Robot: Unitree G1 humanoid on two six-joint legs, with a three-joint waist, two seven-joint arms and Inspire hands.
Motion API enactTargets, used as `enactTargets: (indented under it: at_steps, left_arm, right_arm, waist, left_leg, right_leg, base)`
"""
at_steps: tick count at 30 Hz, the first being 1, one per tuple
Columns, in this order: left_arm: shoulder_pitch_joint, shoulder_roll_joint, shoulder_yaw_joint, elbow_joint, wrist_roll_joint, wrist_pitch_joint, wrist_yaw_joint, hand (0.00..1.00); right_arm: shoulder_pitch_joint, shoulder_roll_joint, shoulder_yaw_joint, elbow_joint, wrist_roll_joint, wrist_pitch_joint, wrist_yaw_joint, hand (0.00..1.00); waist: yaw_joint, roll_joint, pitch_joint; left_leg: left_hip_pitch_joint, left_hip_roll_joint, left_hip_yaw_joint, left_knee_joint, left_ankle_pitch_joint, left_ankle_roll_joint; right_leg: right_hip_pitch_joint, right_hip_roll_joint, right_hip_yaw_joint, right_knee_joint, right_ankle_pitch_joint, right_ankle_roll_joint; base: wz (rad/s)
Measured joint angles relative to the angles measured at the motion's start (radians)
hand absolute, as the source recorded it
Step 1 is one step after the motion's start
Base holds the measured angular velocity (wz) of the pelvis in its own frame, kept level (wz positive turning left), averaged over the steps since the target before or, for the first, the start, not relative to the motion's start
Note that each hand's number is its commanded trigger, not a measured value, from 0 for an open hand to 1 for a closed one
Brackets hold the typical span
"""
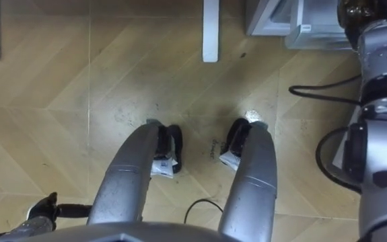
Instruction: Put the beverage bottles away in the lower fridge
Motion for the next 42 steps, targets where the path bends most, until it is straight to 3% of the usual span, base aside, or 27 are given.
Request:
enactTargets:
  at_steps: [1, 17, 23, 30, 34, 42]
  left_arm:
    - [0.000, 0.000, 0.000, 0.001, 0.000, 0.000, 0.000, 0.00]
    - [0.001, 0.020, -0.006, -0.006, 0.001, -0.003, -0.005, 0.00]
    - [0.016, 0.022, -0.020, -0.039, 0.001, -0.002, -0.008, 0.00]
    - [0.044, 0.032, -0.056, -0.041, 0.000, 0.000, -0.033, 0.00]
    - [0.085, 0.040, -0.057, -0.083, -0.033, 0.000, -0.056, 0.00]
    - [0.096, 0.047, -0.055, -0.108, -0.033, 0.000, -0.083, 0.00]
  right_arm:
    - [-0.008, 0.000, 0.000, 0.000, -0.001, 0.000, -0.003, 0.00]
    - [-0.029, -0.004, 0.006, 0.001, 0.032, 0.000, -0.015, 0.00]
    - [-0.021, -0.005, 0.006, 0.005, 0.035, 0.001, -0.011, 0.00]
    - [0.037, -0.005, 0.007, 0.008, 0.056, -0.001, -0.007, 0.00]
    - [0.051, -0.005, 0.009, 0.042, 0.041, -0.006, 0.058, 0.00]
    - [0.060, -0.007, 0.008, 0.110, 0.037, -0.006, 0.175, 0.00]
  waist:
    - [0.000, 0.000, 0.0000]
    - [0.009, 0.001, -0.0013]
    - [0.029, 0.003, -0.0022]
    - [0.033, 0.011, -0.0017]
    - [0.033, 0.017, -0.0008]
    - [0.040, 0.020, -0.0012]
  left_leg:
    - [0.000, 0.000, -0.001, 0.004, -0.001, 0.000]
    - [0.007, 0.004, -0.003, 0.020, -0.005, 0.004]
    - [0.031, 0.007, -0.005, 0.014, -0.006, 0.003]
    - [0.077, 0.011, -0.006, 0.014, -0.017, 0.003]
    - [0.114, 0.023, -0.005, 0.013, -0.028, -0.002]
    - [0.124, 0.028, -0.022, 0.010, -0.028, -0.002]
  right_leg:
    - [0.001, 0.001, 0.000, 0.001, 0.000, 0.000]
    - [0.012, 0.008, 0.000, 0.004, 0.006, 0.004]
    - [0.039, 0.011, -0.004, -0.005, 0.006, 0.004]
    - [0.087, 0.015, -0.006, -0.006, -0.002, 0.008]
    - [0.126, 0.028, -0.008, -0.017, -0.005, 0.011]
    - [0.150, 0.036, -0.027, -0.037, -0.002, 0.007]
  base:
    - [0.00]
    - [-0.01]
    - [-0.01]
    - [-0.01]
    - [-0.08]
    - [-0.01]
